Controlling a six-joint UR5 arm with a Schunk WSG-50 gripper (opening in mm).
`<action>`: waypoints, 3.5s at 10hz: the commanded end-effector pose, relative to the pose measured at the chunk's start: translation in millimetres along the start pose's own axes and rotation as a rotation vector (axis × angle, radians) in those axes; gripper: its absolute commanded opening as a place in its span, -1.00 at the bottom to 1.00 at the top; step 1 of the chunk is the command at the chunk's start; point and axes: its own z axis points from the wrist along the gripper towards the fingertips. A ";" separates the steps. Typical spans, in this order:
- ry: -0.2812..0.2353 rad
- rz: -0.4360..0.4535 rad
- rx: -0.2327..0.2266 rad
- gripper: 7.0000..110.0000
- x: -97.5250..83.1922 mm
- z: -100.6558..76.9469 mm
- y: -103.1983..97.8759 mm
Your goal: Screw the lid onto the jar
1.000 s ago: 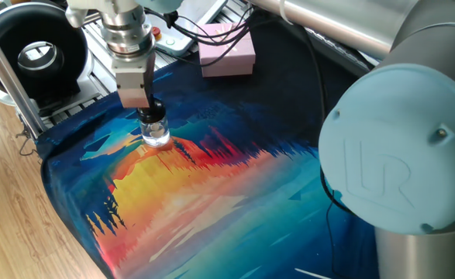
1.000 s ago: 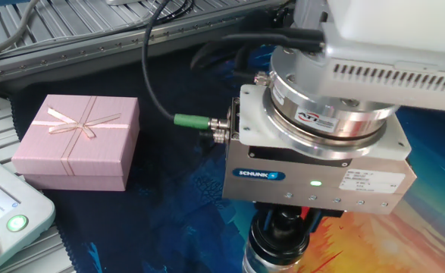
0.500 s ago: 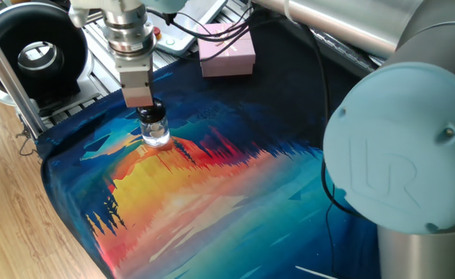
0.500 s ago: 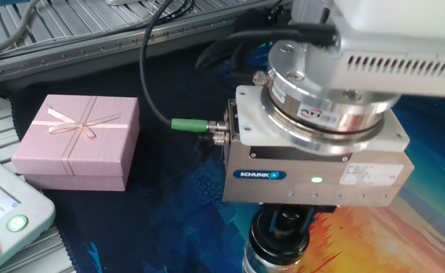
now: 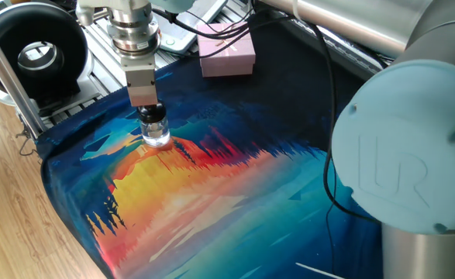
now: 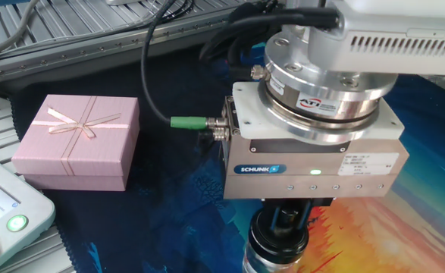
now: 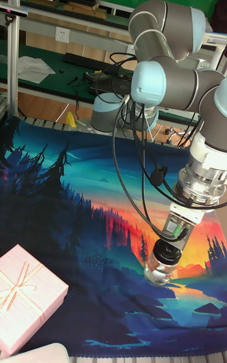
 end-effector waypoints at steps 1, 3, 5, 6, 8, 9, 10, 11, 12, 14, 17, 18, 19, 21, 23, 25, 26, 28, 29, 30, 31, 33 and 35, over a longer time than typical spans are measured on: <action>-0.004 0.019 0.002 -0.71 1.3 -0.5 -1.5; -0.003 0.058 0.003 -0.71 0.6 0.7 -1.7; 0.002 0.098 -0.001 -0.71 0.5 0.7 -1.3; 0.018 0.123 -0.003 -0.71 3.1 0.0 -0.6; 0.039 0.165 -0.012 -0.71 4.8 -1.9 0.3; 0.037 0.193 -0.021 -0.71 3.8 0.5 0.5; 0.033 0.214 -0.025 -0.71 2.7 3.5 -0.6; 0.035 0.228 -0.023 -0.71 3.3 4.7 -3.6; 0.041 0.251 -0.018 -0.71 4.8 3.6 -6.6; 0.071 0.323 -0.002 -0.71 10.9 -1.9 -8.0; 0.069 0.416 -0.008 -0.71 -1.1 -3.9 -2.8; 0.061 0.424 -0.013 -0.71 -2.1 -1.2 -4.3; 0.059 0.438 -0.013 -0.71 -2.3 0.1 -5.6; 0.046 0.462 -0.014 -0.71 -4.7 0.6 -9.4; 0.037 0.507 -0.019 -0.71 -7.3 -0.3 -10.5; 0.029 0.548 -0.015 -0.71 -9.1 -1.3 -12.0; 0.028 0.573 -0.014 -0.71 -9.3 -2.3 -12.3; 0.025 0.665 0.005 -0.71 -8.5 -1.5 -14.5; 0.028 0.689 0.015 -1.00 -6.3 -0.8 -15.6; 0.030 0.707 0.020 -1.00 -5.4 -0.5 -15.9; 0.031 0.725 0.032 -1.00 -3.7 -0.5 -17.0; 0.029 0.774 0.040 -1.00 -3.0 -4.0 -13.1; 0.011 0.802 0.049 -1.00 -5.3 -3.8 -15.0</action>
